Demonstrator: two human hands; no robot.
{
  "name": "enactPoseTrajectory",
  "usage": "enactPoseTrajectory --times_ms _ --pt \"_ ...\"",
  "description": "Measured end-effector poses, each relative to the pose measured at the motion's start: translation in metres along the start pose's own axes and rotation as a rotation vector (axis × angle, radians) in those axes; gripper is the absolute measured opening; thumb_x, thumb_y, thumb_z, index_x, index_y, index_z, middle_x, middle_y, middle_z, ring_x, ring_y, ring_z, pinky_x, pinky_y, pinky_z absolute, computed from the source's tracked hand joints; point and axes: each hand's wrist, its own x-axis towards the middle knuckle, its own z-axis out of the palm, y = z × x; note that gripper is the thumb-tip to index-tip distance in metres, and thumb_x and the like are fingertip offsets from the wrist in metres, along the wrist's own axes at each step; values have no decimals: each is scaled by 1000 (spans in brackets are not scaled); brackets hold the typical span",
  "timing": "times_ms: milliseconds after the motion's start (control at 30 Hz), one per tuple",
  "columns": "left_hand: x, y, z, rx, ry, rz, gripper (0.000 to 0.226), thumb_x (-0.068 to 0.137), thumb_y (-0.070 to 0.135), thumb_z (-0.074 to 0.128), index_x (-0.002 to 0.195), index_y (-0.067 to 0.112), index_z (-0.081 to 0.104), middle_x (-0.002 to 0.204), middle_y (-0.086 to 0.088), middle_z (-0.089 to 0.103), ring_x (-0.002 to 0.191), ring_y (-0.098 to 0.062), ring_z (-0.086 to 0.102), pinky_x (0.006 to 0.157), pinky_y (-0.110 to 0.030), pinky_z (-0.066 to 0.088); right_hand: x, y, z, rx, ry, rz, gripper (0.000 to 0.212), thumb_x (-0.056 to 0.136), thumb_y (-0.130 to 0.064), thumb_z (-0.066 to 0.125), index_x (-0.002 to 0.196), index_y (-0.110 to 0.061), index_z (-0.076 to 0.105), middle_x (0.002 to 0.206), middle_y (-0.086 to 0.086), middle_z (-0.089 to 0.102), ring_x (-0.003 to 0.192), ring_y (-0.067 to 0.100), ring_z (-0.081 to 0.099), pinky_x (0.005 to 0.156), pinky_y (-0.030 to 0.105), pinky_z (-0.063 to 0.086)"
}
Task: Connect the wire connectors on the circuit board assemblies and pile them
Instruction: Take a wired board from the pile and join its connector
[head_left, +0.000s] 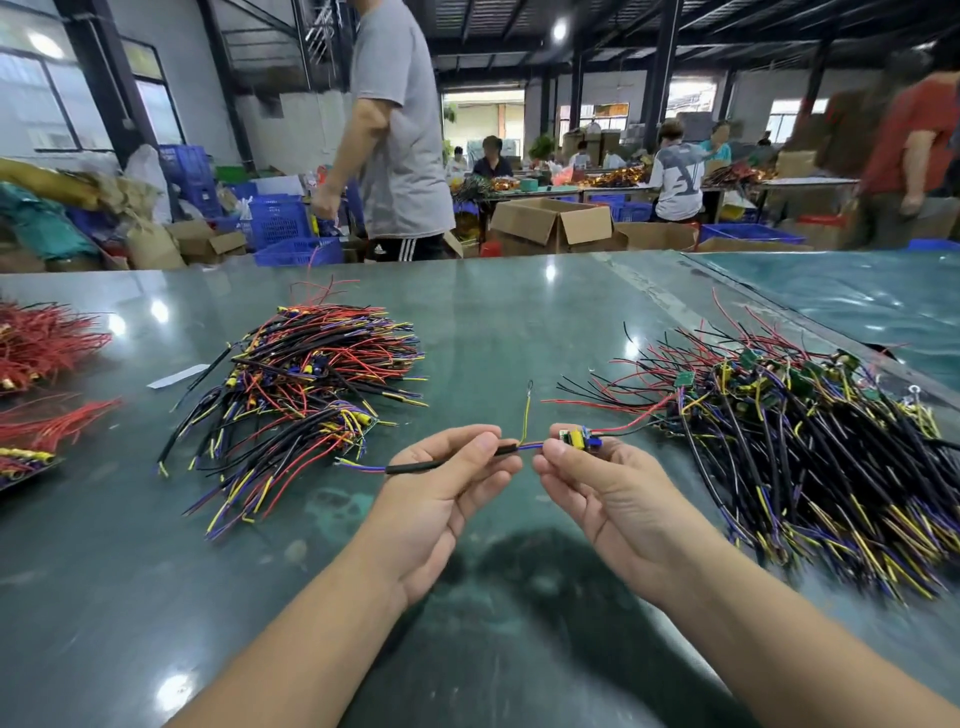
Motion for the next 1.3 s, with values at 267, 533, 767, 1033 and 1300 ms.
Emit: enactPoseTrajectory --times_ms 267,533,767,1033,1300 --pt "0 -2 -1 43 -37 2 18 72 6 66 89 3 70 84 -15 73 70 -17 72 60 -18 55 0 5 8 -40 40 -72 29 78 -3 66 104 -10 56 69 -1 65 57 6 64 47 14 46" --pt "-4 -15 6 383 -29 158 11 83 -2 64 89 6 69 87 -15 74 79 -21 72 68 -19 54 4 16 6 -198 240 -152 47 76 5 70 110 -18 46 71 -1 59 61 6 58 60 21 47" --pt "-3 -15 3 197 -6 101 11 79 7 64 89 5 69 89 -19 73 78 -20 71 66 -19 55 3 13 8 -136 144 -162 49 83 15 53 121 -14 44 82 2 59 65 10 59 71 22 50" --pt "-2 -9 3 -27 14 21 15 71 8 63 84 2 68 83 -19 73 68 -17 71 59 -18 55 -3 9 10 -13 -23 -160 56 82 20 52 129 -9 43 94 9 60 67 12 65 66 19 55" --pt "-4 -2 7 -106 55 -94 12 79 5 60 89 0 65 76 -14 73 63 -15 71 53 -17 54 -6 8 10 -96 -17 -243 57 81 18 56 127 -15 47 90 5 65 79 16 64 86 26 52"
